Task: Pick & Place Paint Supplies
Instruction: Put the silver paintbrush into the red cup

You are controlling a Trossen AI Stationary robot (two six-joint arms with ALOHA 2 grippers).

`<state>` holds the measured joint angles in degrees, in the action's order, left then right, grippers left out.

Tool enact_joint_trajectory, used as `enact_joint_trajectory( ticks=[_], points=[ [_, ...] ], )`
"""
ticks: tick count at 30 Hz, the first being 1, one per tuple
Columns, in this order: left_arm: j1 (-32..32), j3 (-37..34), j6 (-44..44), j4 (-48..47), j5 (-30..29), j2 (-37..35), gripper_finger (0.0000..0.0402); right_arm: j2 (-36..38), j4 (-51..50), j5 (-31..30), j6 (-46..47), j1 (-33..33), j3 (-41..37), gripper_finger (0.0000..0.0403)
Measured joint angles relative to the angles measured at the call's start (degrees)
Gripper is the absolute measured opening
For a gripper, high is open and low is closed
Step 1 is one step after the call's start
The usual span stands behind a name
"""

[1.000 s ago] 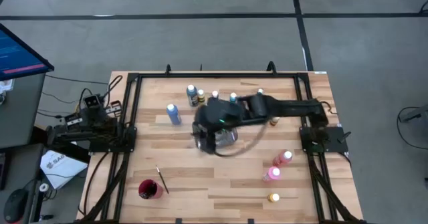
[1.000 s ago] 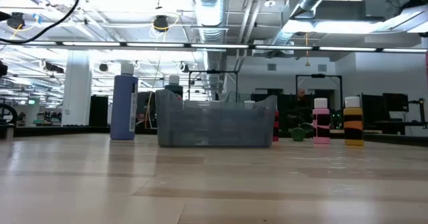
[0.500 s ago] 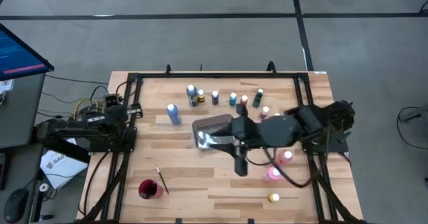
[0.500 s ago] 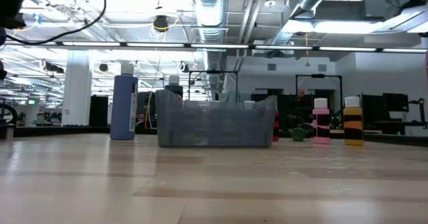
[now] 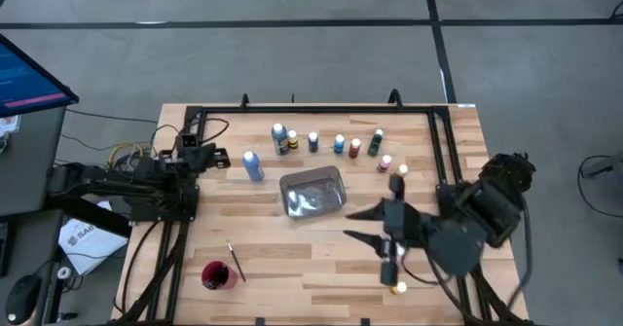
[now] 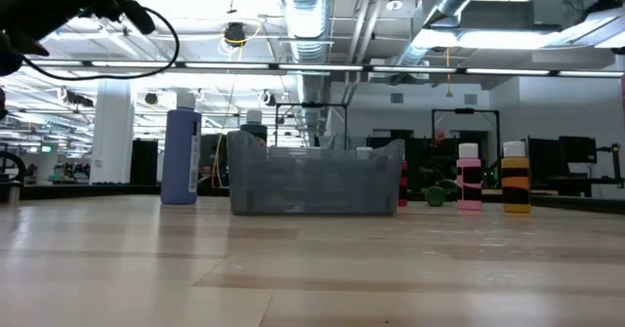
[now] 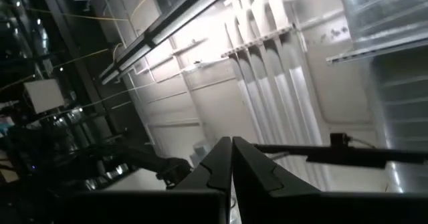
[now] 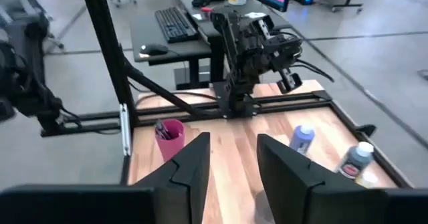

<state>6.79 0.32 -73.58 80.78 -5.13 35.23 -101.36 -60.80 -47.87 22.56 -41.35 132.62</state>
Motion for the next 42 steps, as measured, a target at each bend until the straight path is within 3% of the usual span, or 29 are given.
enact_joint_trajectory(
  ticks=[5,14,17,20,24,26,29,34,42],
  points=[
    [0.00,0.00,-0.15,0.14,0.51,2.10,0.0003,-0.09,-5.74,-6.85,2.71,-4.97,-0.02,0.0118],
    [0.04,0.39,0.91,0.04,-10.05,3.16,0.0003,-0.09,-11.42,-18.55,6.29,-13.29,-0.02,0.0118],
    [0.00,3.83,3.12,-3.78,-6.46,3.11,0.0001,-0.09,-15.79,-21.39,10.91,-15.39,-0.02,0.0118],
    [0.00,11.20,3.26,-20.41,0.54,3.14,0.0001,-0.11,-22.80,-23.10,18.71,-16.98,-0.02,0.0118],
    [-0.15,25.46,6.52,-60.37,9.59,4.33,0.0001,-0.10,-29.17,-23.34,29.40,-18.16,-0.32,0.0118],
    [-1.07,32.85,10.10,-78.62,10.02,5.90,0.0001,0.02,-28.66,-23.43,28.73,-18.52,-0.74,0.0118],
    [-2.70,42.13,13.16,-98.34,4.71,8.49,0.0001,0.12,-29.26,-23.57,29.82,-19.45,-0.74,0.0118],
    [-5.49,50.29,13.18,-116.69,-4.31,11.09,0.0001,0.11,-29.24,-23.63,29.99,-20.02,-0.74,0.0118],
    [-11.24,50.64,1.92,-139.08,-7.08,13.70,0.0000,0.11,-29.22,-23.65,30.01,-20.02,-0.74,0.0118]
  ],
)
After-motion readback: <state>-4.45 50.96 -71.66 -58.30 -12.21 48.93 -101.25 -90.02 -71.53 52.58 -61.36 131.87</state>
